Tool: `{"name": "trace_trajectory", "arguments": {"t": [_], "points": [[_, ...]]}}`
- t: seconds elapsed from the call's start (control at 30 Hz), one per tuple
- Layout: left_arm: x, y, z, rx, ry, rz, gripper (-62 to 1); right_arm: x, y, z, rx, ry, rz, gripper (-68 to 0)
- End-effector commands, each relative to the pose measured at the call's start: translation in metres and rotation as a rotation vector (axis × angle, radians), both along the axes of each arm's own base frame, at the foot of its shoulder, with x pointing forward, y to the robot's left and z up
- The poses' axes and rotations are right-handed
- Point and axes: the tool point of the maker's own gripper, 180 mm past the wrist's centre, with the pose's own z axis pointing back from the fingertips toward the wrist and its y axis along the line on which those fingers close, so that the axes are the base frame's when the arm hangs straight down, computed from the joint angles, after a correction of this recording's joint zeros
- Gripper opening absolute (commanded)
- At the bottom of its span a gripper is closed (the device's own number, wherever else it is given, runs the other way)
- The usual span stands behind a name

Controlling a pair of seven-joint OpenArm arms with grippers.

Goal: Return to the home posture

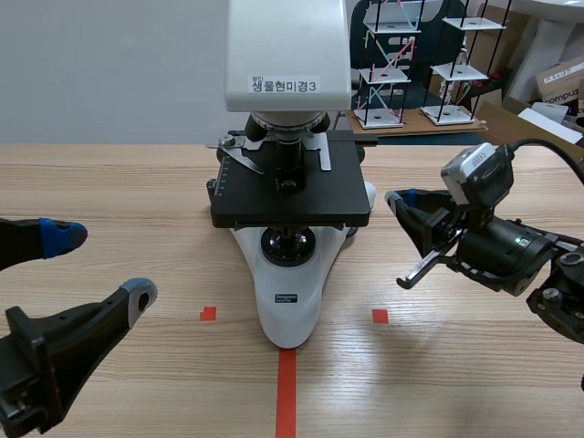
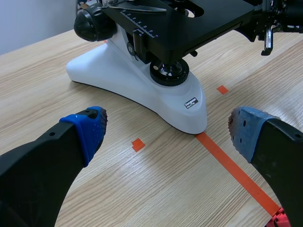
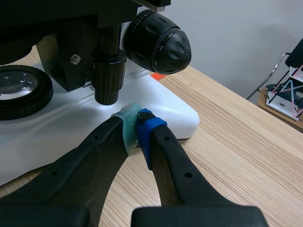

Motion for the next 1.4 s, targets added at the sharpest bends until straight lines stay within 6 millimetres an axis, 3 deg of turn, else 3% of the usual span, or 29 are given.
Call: {"name": "trace_trajectory", "arguments": {"t": [0.0,0.53,0.73,0.93,1.07,1.23,1.37], "points": [[0.002,0.0,0.006,-0.016,-0.018,0.005,-6.9,0.007,-0.004,0.017,0.01,-0.051,-0.006,-67.3],[0.002,0.0,0.005,-0.016,-0.018,0.005,-6.9,0.005,-0.005,0.012,-0.002,-0.032,-0.01,-66.9],[0.002,0.0,0.006,-0.016,-0.018,0.005,-6.9,-0.012,-0.014,0.009,0.035,-0.027,-0.021,-52.7],[0.002,0.0,0.006,-0.016,-0.018,0.005,-6.9,-0.058,-0.022,0.021,0.089,-0.029,-0.005,-32.2],[0.002,0.0,0.006,-0.016,-0.018,0.005,-6.9,-0.087,-0.029,0.041,0.128,-0.047,-0.046,-18.4],[0.002,0.0,0.006,-0.016,-0.018,0.005,-6.9,-0.116,-0.028,0.065,0.11,-0.05,-0.062,-13.4],[0.002,0.0,0.006,-0.016,-0.018,0.005,-6.9,-0.128,-0.024,0.081,0.071,-0.036,-0.062,-11.0]]}}
